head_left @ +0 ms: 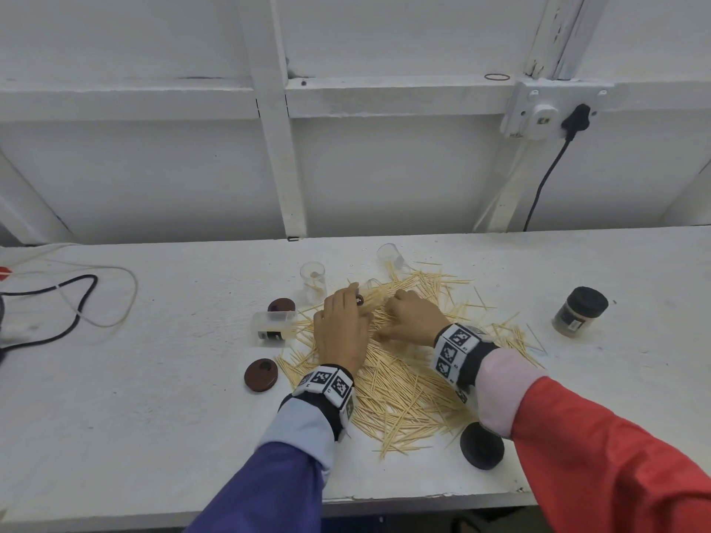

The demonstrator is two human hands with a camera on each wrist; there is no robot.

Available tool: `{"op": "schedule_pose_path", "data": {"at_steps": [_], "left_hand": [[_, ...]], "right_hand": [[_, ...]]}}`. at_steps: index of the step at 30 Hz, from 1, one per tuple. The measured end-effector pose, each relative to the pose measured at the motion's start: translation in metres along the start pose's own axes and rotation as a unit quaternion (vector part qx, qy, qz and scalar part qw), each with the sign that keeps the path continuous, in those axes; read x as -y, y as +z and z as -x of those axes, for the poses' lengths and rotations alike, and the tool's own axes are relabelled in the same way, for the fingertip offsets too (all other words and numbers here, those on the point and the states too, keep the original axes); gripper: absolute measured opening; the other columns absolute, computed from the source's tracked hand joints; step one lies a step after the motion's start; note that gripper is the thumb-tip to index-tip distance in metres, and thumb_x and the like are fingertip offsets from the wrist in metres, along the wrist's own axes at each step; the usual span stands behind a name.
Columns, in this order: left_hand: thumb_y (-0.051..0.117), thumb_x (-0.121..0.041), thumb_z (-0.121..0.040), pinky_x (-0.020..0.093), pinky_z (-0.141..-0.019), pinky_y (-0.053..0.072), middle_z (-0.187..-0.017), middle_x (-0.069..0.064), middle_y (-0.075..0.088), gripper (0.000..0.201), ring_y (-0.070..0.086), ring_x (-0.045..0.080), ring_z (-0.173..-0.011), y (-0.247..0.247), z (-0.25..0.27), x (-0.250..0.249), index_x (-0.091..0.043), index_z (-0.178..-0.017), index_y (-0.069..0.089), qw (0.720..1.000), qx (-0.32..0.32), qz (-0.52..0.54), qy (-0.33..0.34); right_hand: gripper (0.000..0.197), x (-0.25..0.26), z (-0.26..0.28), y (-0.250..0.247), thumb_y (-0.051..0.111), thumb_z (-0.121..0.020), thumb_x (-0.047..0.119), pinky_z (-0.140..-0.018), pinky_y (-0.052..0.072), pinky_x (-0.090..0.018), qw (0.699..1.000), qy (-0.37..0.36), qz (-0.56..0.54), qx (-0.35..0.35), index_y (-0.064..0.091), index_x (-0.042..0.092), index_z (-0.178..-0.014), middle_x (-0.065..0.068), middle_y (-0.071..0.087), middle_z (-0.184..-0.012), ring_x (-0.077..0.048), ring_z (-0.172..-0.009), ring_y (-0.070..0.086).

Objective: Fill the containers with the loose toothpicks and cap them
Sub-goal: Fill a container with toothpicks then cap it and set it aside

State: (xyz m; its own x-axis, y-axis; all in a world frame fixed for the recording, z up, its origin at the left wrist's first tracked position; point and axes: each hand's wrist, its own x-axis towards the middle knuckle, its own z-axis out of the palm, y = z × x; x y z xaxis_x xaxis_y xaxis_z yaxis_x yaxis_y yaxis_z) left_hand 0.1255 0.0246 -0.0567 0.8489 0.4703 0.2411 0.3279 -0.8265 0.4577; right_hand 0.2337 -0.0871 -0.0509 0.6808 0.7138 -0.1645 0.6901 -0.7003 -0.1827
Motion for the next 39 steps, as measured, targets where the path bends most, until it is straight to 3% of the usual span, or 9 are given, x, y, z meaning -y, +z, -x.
{"op": "schedule_pose_path", "data": {"at_steps": [5,9,12,17,19,23,29,34,39], "left_hand": [[0.057,-0.029,-0.095,0.036,-0.101,0.034,-0.14,-0.001,0.047,0.055,0.04,0.02,-0.129,0.0,0.0,0.0,-0.018,-0.145,0.036,1.0,0.009,-0.006,-0.001],[0.056,-0.029,-0.095,0.036,-0.101,0.035,-0.139,0.0,0.047,0.055,0.041,0.02,-0.128,-0.001,0.0,0.0,-0.018,-0.145,0.036,1.0,0.011,-0.011,0.004],[0.056,-0.03,-0.095,0.037,-0.101,0.035,-0.139,0.0,0.047,0.054,0.041,0.02,-0.128,0.0,0.0,0.001,-0.018,-0.145,0.036,1.0,0.011,-0.014,0.005],[0.053,-0.03,-0.096,0.036,-0.102,0.034,-0.14,-0.001,0.046,0.053,0.04,0.02,-0.129,-0.001,0.0,0.001,-0.019,-0.145,0.035,1.0,0.01,-0.017,0.009],[0.053,-0.029,-0.096,0.036,-0.102,0.034,-0.14,-0.001,0.046,0.053,0.039,0.02,-0.129,-0.001,-0.001,0.001,-0.019,-0.145,0.035,1.0,0.011,-0.021,0.01],[0.053,-0.028,-0.097,0.036,-0.102,0.034,-0.14,-0.001,0.046,0.052,0.039,0.02,-0.129,0.0,-0.001,0.003,-0.02,-0.145,0.035,0.999,0.011,-0.031,0.001],[0.049,-0.028,-0.098,0.035,-0.102,0.033,-0.143,-0.003,0.042,0.052,0.037,0.019,-0.13,0.002,-0.002,0.004,-0.022,-0.147,0.031,0.998,0.023,-0.059,0.001],[0.05,-0.029,-0.098,0.036,-0.103,0.033,-0.143,-0.002,0.041,0.054,0.036,0.019,-0.131,0.004,-0.001,0.005,-0.022,-0.147,0.029,0.997,0.04,-0.072,0.001],[0.051,-0.024,-0.096,0.037,-0.104,0.033,-0.143,-0.002,0.042,0.055,0.037,0.02,-0.131,0.004,-0.002,0.004,-0.022,-0.147,0.03,0.997,0.048,-0.067,0.003]], "right_hand": [[0.027,0.007,-0.003,-0.006,0.055,-0.092,0.032,-0.08,0.049,-0.034,0.999,-0.018,0.039,-0.018,0.066,0.011,-0.103,-0.005,0.059,-0.102,-0.022,-0.095,0.056],[0.027,0.002,-0.003,-0.011,0.049,-0.097,0.024,-0.086,0.041,-0.034,0.995,-0.059,0.077,-0.027,0.067,0.014,-0.116,-0.006,0.059,-0.112,-0.024,-0.108,0.053],[0.026,-0.001,-0.001,-0.013,0.047,-0.097,0.02,-0.084,0.039,-0.035,0.988,-0.09,0.126,-0.024,0.064,0.01,-0.115,-0.008,0.059,-0.113,-0.025,-0.109,0.052],[0.018,-0.004,0.01,-0.016,0.038,-0.1,0.009,-0.072,0.035,-0.031,0.984,-0.098,0.148,0.02,0.05,0.004,-0.112,-0.011,0.057,-0.107,-0.026,-0.091,0.054],[0.004,-0.01,0.013,-0.017,0.038,-0.1,0.009,-0.069,0.033,-0.03,0.987,-0.094,0.127,0.04,0.042,0.01,-0.1,-0.01,0.052,-0.097,-0.021,-0.081,0.045],[0.017,-0.025,0.017,-0.021,0.034,-0.105,0.023,-0.067,0.035,-0.029,0.995,-0.059,0.024,0.073,0.034,0.011,-0.092,0.001,0.045,-0.082,-0.021,-0.078,0.048],[0.012,-0.046,0.022,-0.04,0.033,-0.105,0.021,-0.077,0.046,-0.041,0.994,-0.012,-0.073,0.085,0.036,0.013,-0.097,-0.009,0.061,-0.096,-0.028,-0.086,0.057],[0.021,-0.049,0.026,-0.056,0.034,-0.105,0.027,-0.079,0.042,-0.043,0.988,-0.034,-0.137,0.067,0.039,0.009,-0.096,-0.012,0.056,-0.091,-0.021,-0.08,0.047],[0.022,-0.042,0.028,-0.062,0.034,-0.106,0.029,-0.07,0.035,-0.035,0.985,-0.061,-0.123,0.101,0.035,0.014,-0.089,-0.001,0.045,-0.079,-0.015,-0.072,0.038]]}}
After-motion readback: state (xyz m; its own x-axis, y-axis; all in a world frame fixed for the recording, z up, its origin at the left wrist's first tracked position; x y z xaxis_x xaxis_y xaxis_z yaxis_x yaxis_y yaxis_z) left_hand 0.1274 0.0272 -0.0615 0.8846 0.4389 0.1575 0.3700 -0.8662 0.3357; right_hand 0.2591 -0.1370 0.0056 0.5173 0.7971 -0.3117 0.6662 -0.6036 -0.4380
